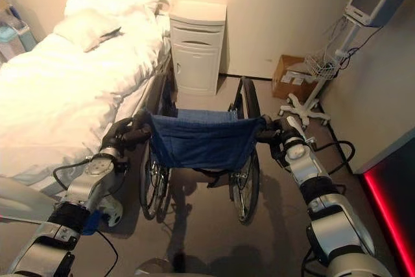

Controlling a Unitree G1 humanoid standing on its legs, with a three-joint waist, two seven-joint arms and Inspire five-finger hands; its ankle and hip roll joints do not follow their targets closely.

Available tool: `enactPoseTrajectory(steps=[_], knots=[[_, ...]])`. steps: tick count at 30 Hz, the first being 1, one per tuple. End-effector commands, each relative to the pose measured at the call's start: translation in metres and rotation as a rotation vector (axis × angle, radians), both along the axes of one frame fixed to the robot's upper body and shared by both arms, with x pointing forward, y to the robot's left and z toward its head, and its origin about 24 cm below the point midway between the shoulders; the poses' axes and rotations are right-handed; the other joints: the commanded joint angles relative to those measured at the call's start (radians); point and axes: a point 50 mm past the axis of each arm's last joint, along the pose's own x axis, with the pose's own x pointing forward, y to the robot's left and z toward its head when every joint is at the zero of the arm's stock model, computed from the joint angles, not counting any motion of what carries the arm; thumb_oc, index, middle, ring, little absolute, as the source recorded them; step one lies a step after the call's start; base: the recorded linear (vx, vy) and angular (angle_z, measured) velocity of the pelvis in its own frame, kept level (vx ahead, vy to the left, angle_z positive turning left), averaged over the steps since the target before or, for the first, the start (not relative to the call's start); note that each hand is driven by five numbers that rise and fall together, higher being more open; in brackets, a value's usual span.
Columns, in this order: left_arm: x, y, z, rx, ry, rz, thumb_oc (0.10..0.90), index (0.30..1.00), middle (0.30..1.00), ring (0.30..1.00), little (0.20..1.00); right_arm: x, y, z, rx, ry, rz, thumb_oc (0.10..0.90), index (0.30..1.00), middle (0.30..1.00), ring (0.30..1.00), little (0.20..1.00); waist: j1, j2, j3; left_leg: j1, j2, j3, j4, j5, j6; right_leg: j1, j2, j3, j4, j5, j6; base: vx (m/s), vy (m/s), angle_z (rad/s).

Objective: Push the wheelchair next to the bed

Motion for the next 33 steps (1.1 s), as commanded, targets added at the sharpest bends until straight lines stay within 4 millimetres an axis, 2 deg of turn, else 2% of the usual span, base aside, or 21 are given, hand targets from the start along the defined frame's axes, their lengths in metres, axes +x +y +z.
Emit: enactPoseTrajectory(steps=[1,2,4,7,8,9,10,11,12,13,14,16,18,20,24,26,27,28,29,32,33], knots=[[-0.022,0.022,-0.043,0.174,0.207,0.033,0.400,0.300,0.300,0.300,0.300,0.005,0.014,0.020,-0.107,-0.056,0.268,0.400,0.300,0.300,0.300,0.300,-0.037,-0.001,0.029,-0.058,-0.017,0.019,0.094,-0.078,-0.099,-0.022,0.041,-0.039,-0.232,0.282,-0.037,0.30,-0.285,0.24],[-0.018,0.021,-0.040,0.188,0.200,0.018,0.400,0.300,0.300,0.300,0.300,0.006,0.013,0.019,-0.099,-0.059,0.260,0.400,0.300,0.300,0.300,0.300,-0.050,-0.007,0.036,-0.039,-0.022,-0.005,0.096,-0.104,-0.098,-0.054,0.017,-0.011,-0.312,0.334,-0.028,0.27,-0.219,0.28],[-0.017,0.019,-0.038,0.197,0.198,0.010,0.400,0.300,0.300,0.300,0.300,0.004,0.015,0.017,-0.095,-0.061,0.260,0.400,0.300,0.300,0.300,0.300,-0.067,-0.012,0.038,-0.024,-0.030,-0.034,0.095,-0.133,-0.094,-0.095,-0.006,0.033,-0.367,0.390,-0.012,0.36,-0.248,0.67],[-0.019,0.023,-0.038,0.200,0.194,0.016,0.400,0.300,0.300,0.300,0.300,0.001,0.024,0.014,-0.097,-0.059,0.272,0.400,0.300,0.300,0.300,0.300,-0.094,-0.022,0.038,-0.002,-0.035,-0.071,0.120,-0.186,-0.090,-0.134,-0.014,0.083,-0.423,0.414,0.003,0.42,-0.289,0.63],[-0.019,0.024,-0.038,0.197,0.191,0.020,0.400,0.300,0.300,0.300,0.300,0.000,0.025,0.015,-0.100,-0.060,0.275,0.400,0.300,0.300,0.300,0.300,-0.100,-0.025,0.038,-0.003,-0.037,-0.078,0.136,-0.197,-0.090,-0.140,-0.008,0.091,-0.426,0.409,0.002,0.33,-0.248,0.50],[-0.020,0.025,-0.039,0.186,0.188,0.035,0.400,0.300,0.300,0.300,0.300,-0.002,0.026,0.014,-0.100,-0.055,0.276,0.400,0.300,0.300,0.300,0.300,-0.109,-0.022,0.037,-0.006,-0.033,-0.082,0.158,-0.205,-0.091,-0.134,0.016,0.099,-0.417,0.366,-0.005,0.38,-0.275,0.55],[-0.021,0.023,-0.041,0.160,0.194,0.045,0.400,0.300,0.300,0.300,0.300,-0.003,0.025,0.012,-0.096,-0.038,0.276,0.400,0.300,0.300,0.300,0.300,-0.120,-0.031,0.027,-0.023,-0.038,-0.093,0.202,-0.212,-0.088,-0.138,0.043,0.117,-0.372,0.327,-0.011,0.35,-0.248,0.56],[-0.021,0.022,-0.042,0.155,0.198,0.044,0.400,0.300,0.300,0.300,0.300,-0.004,0.025,0.012,-0.102,-0.035,0.280,0.400,0.300,0.300,0.300,0.300,-0.123,-0.033,0.025,-0.027,-0.039,-0.097,0.210,-0.212,-0.089,-0.138,0.049,0.121,-0.362,0.324,-0.012,0.43,-0.284,0.78],[-0.023,0.017,-0.044,0.154,0.208,0.043,0.400,0.300,0.300,0.300,0.300,-0.004,0.021,0.017,-0.112,-0.031,0.272,0.400,0.300,0.300,0.300,0.300,-0.137,-0.038,0.019,-0.026,-0.005,-0.087,0.245,-0.206,-0.111,-0.126,0.085,0.117,-0.334,0.252,-0.041,0.39,-0.246,0.98],[-0.024,0.016,-0.046,0.148,0.217,0.046,0.400,0.300,0.300,0.300,0.300,-0.005,0.017,0.017,-0.107,-0.027,0.263,0.400,0.300,0.300,0.300,0.300,-0.139,-0.041,0.014,-0.025,0.011,-0.077,0.260,-0.192,-0.122,-0.110,0.090,0.091,-0.341,0.236,-0.057,0.33,-0.211,0.88],[-0.024,0.016,-0.046,0.148,0.217,0.046,0.400,0.300,0.300,0.300,0.300,-0.005,0.017,0.017,-0.107,-0.027,0.263,0.400,0.300,0.300,0.300,0.300,-0.140,-0.041,0.014,-0.025,0.011,-0.078,0.260,-0.192,-0.123,-0.109,0.091,0.090,-0.342,0.236,-0.057,0.28,-0.202,0.55],[-0.025,0.010,-0.051,0.142,0.239,0.042,0.400,0.300,0.300,0.300,0.300,-0.005,0.006,0.021,-0.125,-0.021,0.257,0.400,0.300,0.300,0.300,0.300,-0.144,-0.054,0.003,-0.031,0.041,-0.087,0.320,-0.141,-0.150,-0.074,0.117,0.063,-0.368,0.210,-0.093,0.35,-0.290,0.27],[-0.025,0.008,-0.053,0.141,0.243,0.044,0.400,0.300,0.300,0.300,0.300,-0.004,0.004,0.022,-0.125,-0.025,0.253,0.400,0.300,0.300,0.300,0.300,-0.146,-0.061,0.000,-0.030,0.049,-0.088,0.350,-0.127,-0.158,-0.066,0.124,0.050,-0.376,0.205,-0.104,0.25,-0.209,0.44],[-0.025,0.007,-0.055,0.137,0.245,0.036,0.400,0.300,0.300,0.300,0.300,-0.002,0.002,0.025,-0.126,-0.028,0.248,0.400,0.300,0.300,0.300,0.300,-0.154,-0.067,-0.006,-0.028,0.068,-0.075,0.438,-0.091,-0.175,-0.053,0.145,0.029,-0.380,0.184,-0.138,0.28,-0.226,0.28],[-0.022,0.008,-0.053,0.142,0.236,0.009,0.400,0.300,0.300,0.300,0.300,-0.004,-0.002,0.023,-0.109,-0.026,0.225,0.400,0.300,0.300,0.300,0.300,-0.165,-0.065,-0.001,-0.053,0.065,-0.034,0.528,-0.081,-0.180,-0.029,0.165,0.008,-0.380,0.158,-0.165,0.26,-0.172,0.18],[-0.019,0.004,-0.052,0.147,0.236,-0.017,0.400,0.300,0.300,0.300,0.300,-0.004,0.000,0.019,-0.103,-0.017,0.210,0.400,0.300,0.300,0.300,0.300,-0.163,-0.059,0.009,-0.056,0.045,-0.032,0.479,-0.102,-0.170,-0.012,0.174,0.016,-0.378,0.159,-0.155,0.25,-0.044,0.19],[-0.018,0.002,-0.051,0.145,0.232,-0.023,0.400,0.300,0.300,0.300,0.300,-0.003,0.002,0.015,-0.102,-0.011,0.203,0.400,0.300,0.300,0.300,0.300,-0.159,-0.052,0.013,-0.066,0.025,-0.028,0.413,-0.094,-0.168,0.006,0.186,0.028,-0.379,0.162,-0.145,0.23,-0.009,0.10],[-0.017,0.000,-0.050,0.141,0.228,-0.027,0.400,0.300,0.300,0.300,0.300,-0.002,0.004,0.014,-0.099,-0.009,0.196,0.400,0.300,0.300,0.300,0.300,-0.153,-0.044,0.020,-0.079,0.024,-0.020,0.382,-0.084,-0.172,0.030,0.200,0.037,-0.387,0.152,-0.143,0.37,0.020,0.27],[-0.016,-0.006,-0.049,0.129,0.219,-0.032,0.400,0.300,0.300,0.300,0.300,-0.002,0.011,0.007,-0.097,-0.001,0.194,0.400,0.300,0.300,0.300,0.300,-0.132,-0.029,0.033,-0.147,0.019,0.003,0.290,-0.030,-0.189,0.088,0.224,0.042,-0.410,0.131,-0.139,0.30,0.019,0.35],[-0.016,-0.009,-0.050,0.123,0.216,-0.030,0.400,0.300,0.300,0.300,0.300,-0.003,0.016,0.003,-0.092,0.001,0.201,0.400,0.300,0.300,0.300,0.300,-0.107,-0.015,0.038,-0.216,0.027,0.000,0.214,0.043,-0.203,0.134,0.241,0.057,-0.435,0.120,-0.139,0.32,0.040,-0.01],[-0.019,-0.008,-0.052,0.119,0.218,-0.014,0.400,0.300,0.300,0.300,0.300,-0.003,0.019,0.001,-0.087,0.004,0.218,0.400,0.300,0.300,0.300,0.300,-0.080,-0.003,0.040,-0.261,0.046,-0.010,0.133,0.120,-0.216,0.178,0.249,0.070,-0.456,0.112,-0.137,0.34,0.071,-0.62]])
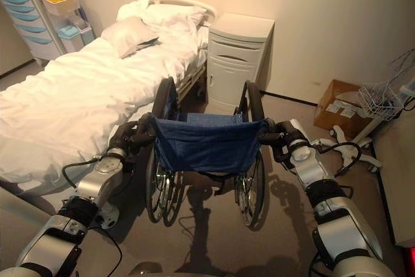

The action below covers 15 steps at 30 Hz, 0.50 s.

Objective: Push the wheelchair next to the bed

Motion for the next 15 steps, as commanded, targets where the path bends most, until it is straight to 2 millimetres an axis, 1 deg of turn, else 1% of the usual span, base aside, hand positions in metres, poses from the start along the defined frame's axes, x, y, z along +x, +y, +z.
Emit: enactPoseTrajectory(steps=[1,2,3,4,5,6,7,8,9,10,12,14,15], knots=[[-0.019,0.004,-0.037,0.056,0.157,-0.005,0.400,0.300,0.300,0.300,0.300,0.005,0.029,0.002,-0.064,-0.021,0.224,0.400,0.300,0.300,0.300,0.300,0.039,0.048,0.041,-0.096,0.027,0.015,-0.065,0.238,0.011,0.157,0.111,-0.076,-0.073,0.042,0.035,0.44,0.144,-0.80],[-0.020,0.006,-0.038,0.054,0.156,0.005,0.400,0.300,0.300,0.300,0.300,0.005,0.028,0.004,-0.068,-0.024,0.236,0.400,0.300,0.300,0.300,0.300,0.047,0.055,0.037,-0.105,0.038,0.020,-0.095,0.254,0.008,0.171,0.110,-0.080,-0.071,0.033,0.037,0.42,0.197,-1.26],[-0.022,0.009,-0.039,0.041,0.161,0.036,0.400,0.300,0.300,0.300,0.300,0.006,0.027,0.006,-0.048,-0.029,0.236,0.400,0.300,0.300,0.300,0.300,0.047,0.048,0.029,-0.083,0.026,0.047,-0.090,0.205,0.019,0.187,0.096,-0.090,-0.045,-0.004,0.040,0.38,0.224,-1.16],[-0.022,0.010,-0.039,0.038,0.163,0.043,0.400,0.300,0.300,0.300,0.300,0.006,0.028,0.005,-0.041,-0.028,0.237,0.400,0.300,0.300,0.300,0.300,0.050,0.053,0.029,-0.086,0.028,0.055,-0.079,0.202,0.033,0.182,0.099,-0.090,-0.036,0.002,0.039,0.31,0.206,-1.07],[-0.024,0.013,-0.041,0.029,0.170,0.052,0.400,0.300,0.300,0.300,0.300,0.006,0.028,0.003,-0.042,-0.014,0.249,0.400,0.300,0.300,0.300,0.300,0.052,0.050,0.022,-0.083,0.012,0.045,-0.064,0.181,0.041,0.181,0.096,-0.083,-0.017,0.002,0.045,0.20,0.189,-0.68],[-0.026,0.019,-0.042,0.027,0.173,0.062,0.400,0.300,0.300,0.300,0.300,0.004,0.031,0.000,-0.064,-0.004,0.265,0.400,0.300,0.300,0.300,0.300,0.052,0.046,0.014,-0.054,-0.009,0.042,-0.069,0.141,0.072,0.173,0.083,-0.078,0.032,0.009,0.062,0.27,0.197,-0.59],[-0.027,0.021,-0.042,0.026,0.174,0.065,0.400,0.300,0.300,0.300,0.300,0.004,0.031,0.000,-0.063,-0.001,0.266,0.400,0.300,0.300,0.300,0.300,0.052,0.044,0.010,-0.042,-0.017,0.043,-0.074,0.128,0.083,0.167,0.075,-0.075,0.059,0.023,0.076,0.37,0.267,-0.62],[-0.029,0.026,-0.043,0.034,0.179,0.070,0.400,0.300,0.300,0.300,0.300,0.001,0.028,-0.001,-0.060,-0.001,0.266,0.400,0.300,0.300,0.300,0.300,0.050,0.044,-0.003,-0.004,-0.031,0.051,-0.106,0.110,0.105,0.147,0.058,-0.083,0.162,0.050,0.108,0.33,0.219,-0.46],[-0.029,0.028,-0.042,0.041,0.180,0.071,0.400,0.300,0.300,0.300,0.300,0.001,0.027,-0.001,-0.059,-0.003,0.265,0.400,0.300,0.300,0.300,0.300,0.053,0.042,-0.008,0.008,-0.038,0.052,-0.120,0.110,0.110,0.144,0.050,-0.088,0.195,0.065,0.122,0.36,0.220,-0.43],[-0.028,0.030,-0.041,0.055,0.178,0.072,0.400,0.300,0.300,0.300,0.300,0.000,0.024,0.000,-0.053,-0.005,0.263,0.400,0.300,0.300,0.300,0.300,0.060,0.037,-0.017,0.018,-0.048,0.049,-0.134,0.110,0.115,0.141,0.037,-0.096,0.240,0.094,0.142,0.28,0.127,-0.37],[-0.025,0.030,-0.037,0.084,0.169,0.067,0.400,0.300,0.300,0.300,0.300,0.001,0.022,0.004,-0.042,-0.010,0.258,0.400,0.300,0.300,0.300,0.300,0.072,0.030,-0.028,0.046,-0.064,0.052,-0.157,0.097,0.132,0.102,-0.007,-0.113,0.349,0.164,0.171,0.31,0.119,-0.33],[-0.024,0.030,-0.033,0.108,0.164,0.062,0.400,0.300,0.300,0.300,0.300,0.003,0.026,0.005,-0.039,-0.013,0.266,0.400,0.300,0.300,0.300,0.300,0.074,0.030,-0.022,0.068,-0.070,0.038,-0.157,0.085,0.138,0.046,-0.035,-0.119,0.353,0.205,0.175,0.28,0.038,-0.09],[-0.024,0.031,-0.033,0.116,0.163,0.064,0.400,0.300,0.300,0.300,0.300,0.003,0.027,0.006,-0.035,-0.016,0.269,0.400,0.300,0.300,0.300,0.300,0.074,0.032,-0.018,0.073,-0.067,0.038,-0.153,0.081,0.136,0.031,-0.038,-0.124,0.332,0.200,0.171,0.26,-0.049,-0.20]])
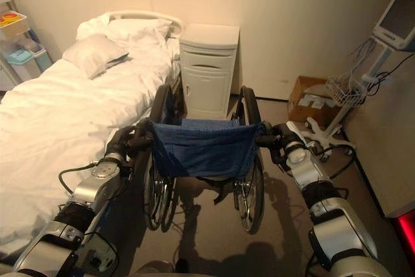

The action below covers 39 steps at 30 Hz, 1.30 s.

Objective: Push the wheelchair next to the bed

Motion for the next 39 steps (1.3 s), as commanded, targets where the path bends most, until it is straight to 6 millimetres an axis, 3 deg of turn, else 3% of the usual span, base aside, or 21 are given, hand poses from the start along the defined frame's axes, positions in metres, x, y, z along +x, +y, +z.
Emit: enactPoseTrajectory(steps=[1,2,5,6,8,14,15,16,17,18,19,20,21,22,23,25,34,36,37,38,39], knots=[[-0.021,0.021,-0.034,0.162,0.170,0.025,0.400,0.300,0.300,0.300,0.300,0.005,0.020,0.016,-0.027,-0.044,0.245,0.400,0.300,0.300,0.300,0.300,0.003,0.000,0.029,0.019,-0.036,-0.039,-0.074,0.036,-0.025,-0.008,0.018,-0.044,-0.135,0.276,0.008,0.14,-0.054,-0.19],[-0.021,0.021,-0.034,0.162,0.170,0.025,0.400,0.300,0.300,0.300,0.300,0.005,0.020,0.016,-0.026,-0.044,0.245,0.400,0.300,0.300,0.300,0.300,0.002,0.000,0.030,0.020,-0.037,-0.040,-0.074,0.036,-0.025,-0.006,0.017,-0.045,-0.134,0.276,0.008,0.30,-0.133,-0.12],[-0.015,0.024,-0.028,0.188,0.162,0.018,0.400,0.300,0.300,0.300,0.300,0.005,0.024,0.014,0.000,-0.057,0.244,0.400,0.300,0.300,0.300,0.300,-0.043,0.007,0.061,0.108,-0.028,-0.057,-0.075,-0.039,-0.024,-0.160,-0.044,-0.040,-0.281,0.364,0.009,0.23,-0.140,-0.02],[-0.015,0.024,-0.028,0.188,0.160,0.018,0.400,0.300,0.300,0.300,0.300,0.006,0.024,0.014,0.000,-0.059,0.244,0.400,0.300,0.300,0.300,0.300,-0.045,0.006,0.063,0.100,-0.027,-0.051,-0.070,-0.030,-0.020,-0.161,-0.044,-0.049,-0.290,0.378,-0.001,0.24,-0.184,0.10],[-0.010,0.020,-0.024,0.190,0.146,-0.008,0.400,0.300,0.300,0.300,0.300,0.000,0.024,0.007,0.003,-0.056,0.223,0.400,0.300,0.300,0.300,0.300,-0.082,0.002,0.073,0.120,-0.033,-0.085,-0.060,-0.078,-0.011,-0.223,-0.067,0.014,-0.392,0.433,0.015,0.26,-0.203,0.59],[-0.010,0.014,-0.023,0.173,0.142,0.002,0.400,0.300,0.300,0.300,0.300,-0.007,0.020,0.004,-0.001,-0.038,0.211,0.400,0.300,0.300,0.300,0.300,-0.098,-0.020,0.057,0.070,-0.035,-0.063,0.045,-0.099,-0.015,-0.169,-0.003,0.018,-0.352,0.353,-0.002,0.19,-0.135,0.83],[-0.013,0.010,-0.030,0.164,0.154,0.008,0.400,0.300,0.300,0.300,0.300,-0.008,0.014,0.004,-0.011,-0.032,0.209,0.400,0.300,0.300,0.300,0.300,-0.103,-0.028,0.051,0.077,-0.022,-0.046,0.121,-0.131,-0.032,-0.137,0.010,-0.006,-0.387,0.284,-0.029,0.18,-0.078,0.58],[-0.013,0.010,-0.030,0.164,0.155,0.008,0.400,0.300,0.300,0.300,0.300,-0.008,0.014,0.004,-0.011,-0.031,0.209,0.400,0.300,0.300,0.300,0.300,-0.104,-0.029,0.051,0.077,-0.020,-0.045,0.130,-0.134,-0.034,-0.134,0.013,-0.007,-0.390,0.278,-0.032,0.25,-0.110,0.49],[-0.014,0.006,-0.034,0.151,0.159,0.013,0.400,0.300,0.300,0.300,0.300,-0.008,0.007,0.009,-0.029,-0.030,0.209,0.400,0.300,0.300,0.300,0.300,-0.111,-0.038,0.054,0.020,0.020,-0.040,0.304,-0.044,-0.088,-0.074,0.040,-0.008,-0.428,0.233,-0.076,0.13,-0.061,0.19],[-0.015,0.005,-0.034,0.149,0.158,0.013,0.400,0.300,0.300,0.300,0.300,-0.008,0.006,0.010,-0.030,-0.031,0.208,0.400,0.300,0.300,0.300,0.300,-0.112,-0.038,0.055,0.009,0.026,-0.042,0.323,-0.031,-0.096,-0.067,0.044,-0.010,-0.432,0.230,-0.081,0.21,-0.044,0.15],[-0.015,0.004,-0.035,0.140,0.155,0.013,0.400,0.300,0.300,0.300,0.300,-0.006,0.004,0.014,-0.029,-0.038,0.198,0.400,0.300,0.300,0.300,0.300,-0.094,-0.030,0.076,-0.093,0.061,-0.067,0.345,0.080,-0.137,0.005,0.068,-0.005,-0.450,0.207,-0.098,0.13,0.014,0.20],[-0.015,0.004,-0.035,0.140,0.155,0.013,0.400,0.300,0.300,0.300,0.300,-0.005,0.004,0.015,-0.030,-0.039,0.198,0.400,0.300,0.300,0.300,0.300,-0.092,-0.029,0.077,-0.099,0.067,-0.069,0.327,0.094,-0.141,0.011,0.071,-0.003,-0.452,0.205,-0.098,0.22,0.071,0.29],[-0.014,0.005,-0.036,0.143,0.157,0.018,0.400,0.300,0.300,0.300,0.300,-0.004,0.008,0.012,-0.021,-0.047,0.190,0.400,0.300,0.300,0.300,0.300,-0.088,-0.020,0.088,-0.071,0.108,-0.041,0.165,0.086,-0.135,0.036,0.066,-0.008,-0.459,0.197,-0.083,0.13,0.067,0.15],[-0.014,0.005,-0.036,0.141,0.158,0.020,0.400,0.300,0.300,0.300,0.300,-0.005,0.009,0.011,-0.018,-0.048,0.190,0.400,0.300,0.300,0.300,0.300,-0.089,-0.022,0.089,-0.067,0.105,-0.041,0.167,0.069,-0.128,0.033,0.061,-0.009,-0.457,0.196,-0.081,0.21,0.168,-0.16],[-0.016,0.004,-0.039,0.139,0.166,0.020,0.400,0.300,0.300,0.300,0.300,-0.009,0.009,0.004,-0.018,-0.033,0.184,0.400,0.300,0.300,0.300,0.300,-0.095,-0.019,0.076,-0.012,0.062,-0.065,0.096,-0.002,-0.094,0.008,0.045,-0.016,-0.437,0.202,-0.069,0.14,0.150,-0.35],[-0.015,0.002,-0.038,0.138,0.167,0.017,0.400,0.300,0.300,0.300,0.300,-0.013,0.008,-0.003,-0.018,-0.013,0.169,0.400,0.300,0.300,0.300,0.300,-0.103,-0.005,0.059,0.036,0.048,-0.071,0.013,0.005,-0.092,-0.002,0.046,-0.019,-0.438,0.212,-0.061,0.18,0.163,-0.33],[-0.019,0.013,-0.038,0.160,0.173,0.032,0.400,0.300,0.300,0.300,0.300,-0.021,0.005,-0.014,0.001,-0.003,0.149,0.400,0.300,0.300,0.300,0.300,-0.112,0.007,0.019,0.115,0.029,-0.055,-0.108,-0.008,-0.073,-0.015,0.036,-0.002,-0.503,0.247,-0.032,0.10,0.039,0.02],[-0.021,0.016,-0.039,0.166,0.178,0.046,0.765,0.848,0.848,0.848,0.848,-0.023,0.004,-0.015,0.005,0.000,0.144,0.400,0.300,0.300,0.300,0.300,-0.112,0.007,0.013,0.118,0.027,-0.051,-0.113,-0.011,-0.070,-0.014,0.034,-0.003,-0.507,0.247,-0.030,0.05,0.026,-0.02],[-0.022,0.018,-0.039,0.170,0.177,0.055,0.800,0.900,0.900,0.900,0.900,-0.023,0.003,-0.015,0.009,0.002,0.141,0.671,0.707,0.707,0.707,0.707,-0.113,0.007,0.009,0.121,0.026,-0.048,-0.117,-0.012,-0.067,-0.015,0.034,-0.002,-0.506,0.247,-0.029,0.05,0.028,-0.12],[-0.022,0.018,-0.040,0.171,0.179,0.058,0.800,0.900,0.900,0.900,0.900,-0.023,0.004,-0.016,0.016,0.004,0.139,0.800,0.900,0.900,0.900,0.900,-0.114,0.007,0.007,0.123,0.025,-0.046,-0.119,-0.014,-0.065,-0.015,0.034,0.000,-0.506,0.246,-0.029,0.05,0.028,-0.11],[-0.022,0.018,-0.040,0.171,0.182,0.059,0.800,0.900,0.900,0.900,0.900,-0.024,0.004,-0.016,0.021,0.005,0.137,0.800,0.900,0.900,0.900,0.900,-0.114,0.007,0.006,0.124,0.024,-0.045,-0.119,-0.015,-0.064,-0.015,0.034,0.001,-0.506,0.245,-0.029,0.05,0.026,-0.06]])
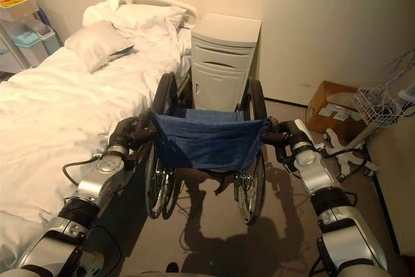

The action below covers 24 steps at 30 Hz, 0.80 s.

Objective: Push the wheelchair next to the bed

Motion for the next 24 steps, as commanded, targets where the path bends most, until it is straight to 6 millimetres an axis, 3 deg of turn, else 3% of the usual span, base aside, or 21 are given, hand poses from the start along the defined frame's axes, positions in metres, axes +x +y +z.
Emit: enactPoseTrajectory(steps=[1,15,24], knots=[[-0.029,0.028,-0.050,0.145,0.227,0.064,0.800,0.900,0.900,0.900,0.900,-0.016,0.015,-0.028,-0.013,0.084,0.156,0.800,0.900,0.900,0.900,0.900,-0.002,0.010,0.004,0.011,0.017,0.011,0.038,-0.096,-0.047,-0.065,-0.041,0.015,0.002,0.104,0.049,0.04,0.026,-0.01],[-0.039,0.032,-0.057,0.099,0.242,0.102,0.800,0.900,0.900,0.900,0.900,-0.020,0.015,-0.027,-0.003,0.070,0.114,0.800,0.900,0.900,0.900,0.900,-0.004,0.012,-0.001,0.034,0.013,0.020,0.014,-0.102,-0.038,-0.054,-0.038,0.016,-0.011,0.105,0.052,0.01,0.009,-0.02],[-0.034,0.028,-0.038,-0.258,0.194,0.075,0.800,0.900,0.900,0.900,0.900,-0.012,0.005,0.002,0.141,-0.012,0.040,0.800,0.900,0.900,0.900,0.900,-0.011,0.020,-0.001,0.045,0.012,0.020,0.010,-0.103,-0.036,-0.046,-0.036,0.021,-0.012,0.105,0.048,0.00,0.000,0.00]])
